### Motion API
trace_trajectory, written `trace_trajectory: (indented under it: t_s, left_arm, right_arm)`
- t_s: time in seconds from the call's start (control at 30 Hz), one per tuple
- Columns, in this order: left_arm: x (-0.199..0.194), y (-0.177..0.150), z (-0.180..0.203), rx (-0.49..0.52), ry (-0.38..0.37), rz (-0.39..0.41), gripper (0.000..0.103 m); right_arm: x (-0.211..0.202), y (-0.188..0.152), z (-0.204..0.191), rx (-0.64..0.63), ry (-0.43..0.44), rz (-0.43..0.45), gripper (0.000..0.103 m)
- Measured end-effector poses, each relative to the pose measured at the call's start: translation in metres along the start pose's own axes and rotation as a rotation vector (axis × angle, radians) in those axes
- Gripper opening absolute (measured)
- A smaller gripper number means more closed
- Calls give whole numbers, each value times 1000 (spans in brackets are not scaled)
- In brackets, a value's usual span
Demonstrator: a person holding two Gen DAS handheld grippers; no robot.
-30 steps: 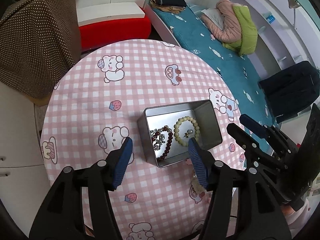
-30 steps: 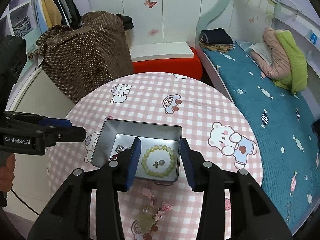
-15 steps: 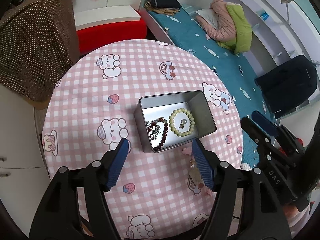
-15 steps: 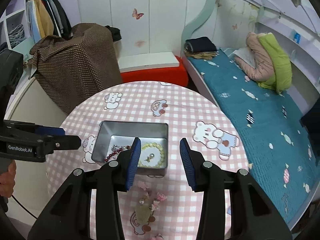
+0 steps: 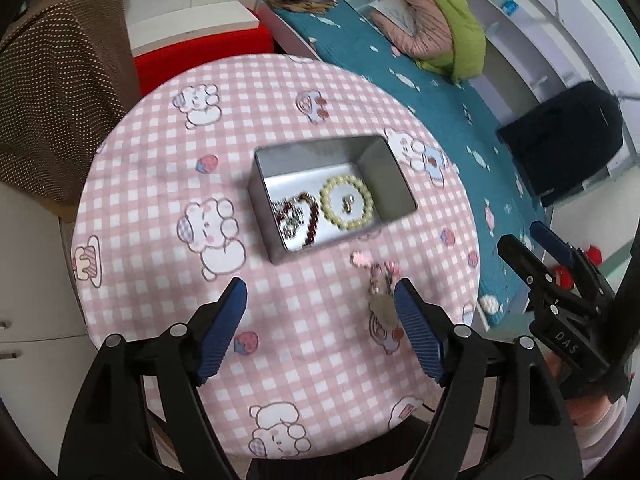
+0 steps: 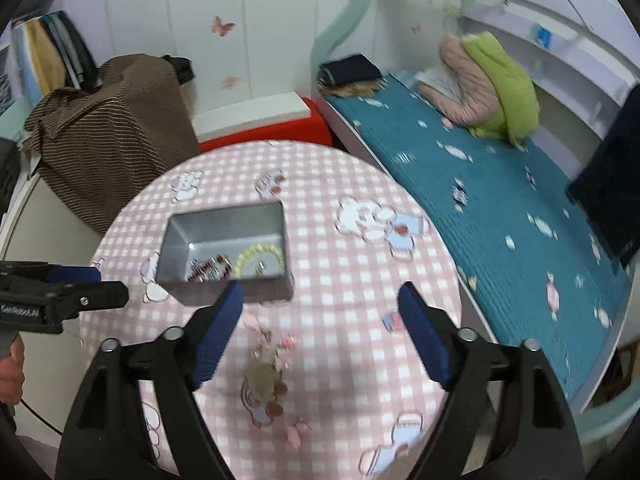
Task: Organize jewelry
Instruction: 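Open both grippers and withdraw them from the tray, then grasp the small pink bead charm on the tablecloth with the right gripper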
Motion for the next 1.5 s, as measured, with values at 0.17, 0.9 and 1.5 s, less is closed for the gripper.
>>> trace_trajectory:
  t_s: [0.17,0.9,1.5]
  left_arm:
    - [10,-14,5,30,-12,-39,84]
    - [66,-54,2,57,-11,-239,86]
    - [88,-46,28,81,-110,-271,86]
  right_arm:
    - [10,-28,0,13,-31,-93,84]
    - [63,-117,-15,34,34,-345,24]
    - [56,-103,-4,-15,5,-314,9]
Point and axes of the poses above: each gripper's, at about its wrist camera, not at the fingertips, and x roughly the way its jaws point, z to its right, y to its top, the point moved 2 cm from there along x, roughly the way its jaws point
